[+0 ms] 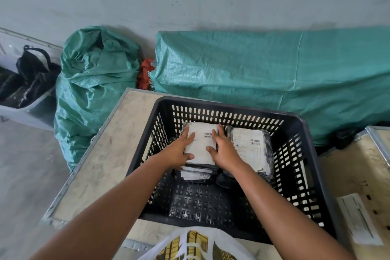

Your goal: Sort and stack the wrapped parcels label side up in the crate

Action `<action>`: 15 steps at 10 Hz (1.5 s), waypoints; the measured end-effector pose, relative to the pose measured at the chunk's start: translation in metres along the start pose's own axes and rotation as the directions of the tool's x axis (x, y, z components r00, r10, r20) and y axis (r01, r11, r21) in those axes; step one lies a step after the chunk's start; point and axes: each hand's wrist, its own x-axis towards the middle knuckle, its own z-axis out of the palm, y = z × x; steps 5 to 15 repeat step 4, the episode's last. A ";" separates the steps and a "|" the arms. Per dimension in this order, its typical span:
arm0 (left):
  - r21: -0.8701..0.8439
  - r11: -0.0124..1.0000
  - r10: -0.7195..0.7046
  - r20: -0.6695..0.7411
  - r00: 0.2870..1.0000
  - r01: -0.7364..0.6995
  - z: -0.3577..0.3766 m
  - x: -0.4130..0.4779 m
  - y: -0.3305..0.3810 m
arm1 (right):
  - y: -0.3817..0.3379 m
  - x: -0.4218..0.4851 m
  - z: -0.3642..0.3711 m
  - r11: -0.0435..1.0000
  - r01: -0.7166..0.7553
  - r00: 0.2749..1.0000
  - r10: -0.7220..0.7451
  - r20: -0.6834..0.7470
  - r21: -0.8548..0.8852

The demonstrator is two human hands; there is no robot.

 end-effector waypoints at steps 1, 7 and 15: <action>0.036 0.999 -0.027 0.015 1.000 0.026 -0.002 0.004 0.003 | -0.004 0.002 -0.001 1.000 -0.029 0.999 0.029 0.014 0.011; 0.022 0.998 -0.055 -0.151 0.987 0.059 -0.008 -0.022 0.033 | -0.023 -0.027 -0.019 0.995 0.003 0.994 0.008 -0.111 0.097; 0.022 0.998 -0.055 -0.151 0.987 0.059 -0.008 -0.022 0.033 | -0.023 -0.027 -0.019 0.995 0.003 0.994 0.008 -0.111 0.097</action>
